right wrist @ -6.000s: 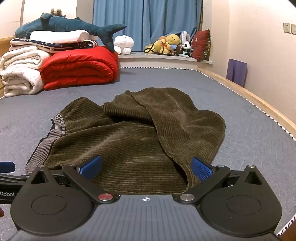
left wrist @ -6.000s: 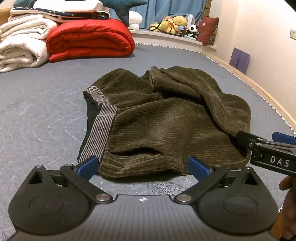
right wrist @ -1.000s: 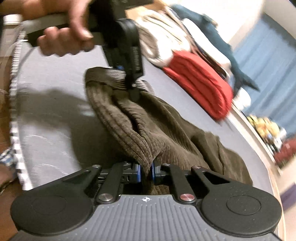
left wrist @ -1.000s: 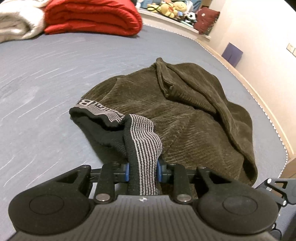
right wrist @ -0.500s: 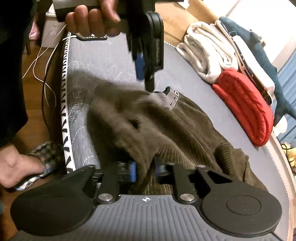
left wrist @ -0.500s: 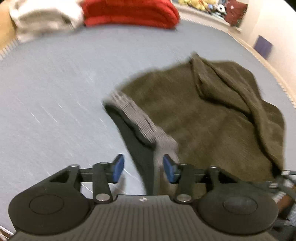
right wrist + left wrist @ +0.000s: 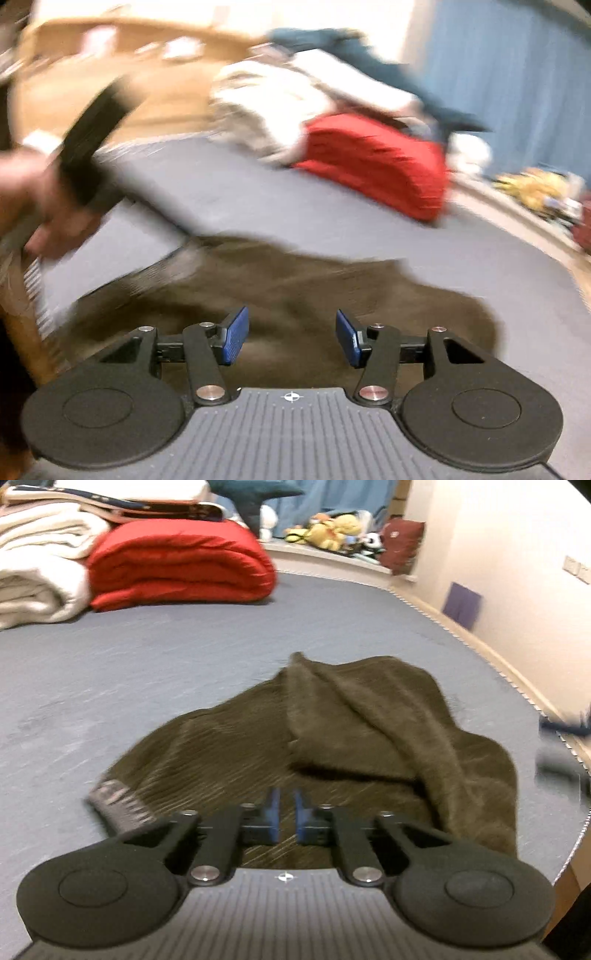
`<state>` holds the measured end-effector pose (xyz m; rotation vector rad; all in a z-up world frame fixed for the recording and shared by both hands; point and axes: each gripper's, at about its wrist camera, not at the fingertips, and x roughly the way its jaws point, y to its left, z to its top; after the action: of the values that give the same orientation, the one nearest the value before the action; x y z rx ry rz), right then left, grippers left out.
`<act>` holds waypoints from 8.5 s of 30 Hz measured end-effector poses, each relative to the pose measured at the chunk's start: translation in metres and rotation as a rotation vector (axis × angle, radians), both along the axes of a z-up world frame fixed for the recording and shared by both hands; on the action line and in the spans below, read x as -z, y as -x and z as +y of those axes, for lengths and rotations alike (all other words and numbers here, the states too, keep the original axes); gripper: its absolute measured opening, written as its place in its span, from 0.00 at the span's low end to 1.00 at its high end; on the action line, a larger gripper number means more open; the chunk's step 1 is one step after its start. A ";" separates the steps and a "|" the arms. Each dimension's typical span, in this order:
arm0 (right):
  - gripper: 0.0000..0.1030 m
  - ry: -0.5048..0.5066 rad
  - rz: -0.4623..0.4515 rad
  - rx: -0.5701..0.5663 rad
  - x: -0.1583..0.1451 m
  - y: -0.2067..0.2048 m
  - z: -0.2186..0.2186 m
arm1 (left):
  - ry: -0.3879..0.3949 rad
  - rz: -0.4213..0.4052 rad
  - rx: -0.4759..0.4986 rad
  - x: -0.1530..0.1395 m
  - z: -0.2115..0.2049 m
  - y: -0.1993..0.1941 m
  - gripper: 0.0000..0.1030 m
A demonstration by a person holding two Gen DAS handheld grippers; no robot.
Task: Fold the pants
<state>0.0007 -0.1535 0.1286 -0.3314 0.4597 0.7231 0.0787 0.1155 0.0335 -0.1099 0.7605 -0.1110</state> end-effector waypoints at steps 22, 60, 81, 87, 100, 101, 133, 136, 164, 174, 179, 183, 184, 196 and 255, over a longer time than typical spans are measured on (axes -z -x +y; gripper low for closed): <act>0.65 0.140 0.251 0.188 0.115 -0.128 0.052 | -0.040 0.174 0.170 0.075 -0.047 -0.059 0.08; 0.50 -0.007 0.184 0.280 0.072 -0.086 -0.058 | -0.037 0.141 0.108 0.059 -0.058 -0.048 0.17; 0.03 0.180 0.153 0.192 0.086 -0.107 -0.011 | -0.002 0.113 0.100 0.044 -0.042 -0.051 0.21; 0.02 0.181 0.170 0.357 0.074 -0.096 -0.102 | -0.011 0.113 0.125 0.047 -0.051 -0.048 0.21; 0.03 0.358 0.499 0.631 0.118 -0.036 -0.261 | -0.009 0.117 0.154 0.047 -0.064 -0.044 0.21; 0.03 0.351 0.461 0.643 0.112 -0.034 -0.261 | -0.011 0.119 0.157 0.048 -0.067 -0.044 0.21; 0.08 0.193 -0.061 0.564 0.068 -0.113 -0.199 | -0.061 0.171 0.164 0.073 -0.086 -0.068 0.25; 0.08 -0.059 -0.083 0.968 0.043 -0.100 -0.288 | -0.058 0.166 0.185 0.071 -0.093 -0.067 0.25; 0.49 -0.471 0.253 1.337 0.120 -0.090 -0.419 | -0.054 0.150 0.210 0.074 -0.105 -0.064 0.30; 0.44 -0.140 0.404 1.393 0.168 -0.183 -0.378 | 0.001 0.103 0.103 0.061 -0.052 -0.062 0.30; 0.06 -0.014 0.329 1.501 0.177 -0.204 -0.369 | 0.000 0.087 0.037 0.055 -0.020 -0.062 0.30; 0.05 -0.105 0.287 1.517 0.177 -0.219 -0.381 | 0.020 0.076 -0.026 0.045 0.008 -0.064 0.30; 0.05 -0.131 0.290 1.528 0.177 -0.224 -0.387 | 0.023 0.072 -0.043 0.042 0.016 -0.064 0.30; 0.31 -0.102 0.278 1.500 0.168 -0.217 -0.378 | 0.144 0.174 -0.354 0.053 0.137 -0.042 0.50; 0.55 -0.545 0.324 1.045 0.057 -0.092 -0.254 | -0.125 0.367 0.046 0.063 0.105 0.077 0.23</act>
<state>0.0929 -0.4076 0.0716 0.5364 0.6329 -0.1502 0.0014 0.2202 -0.0294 0.0071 1.1343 -0.0874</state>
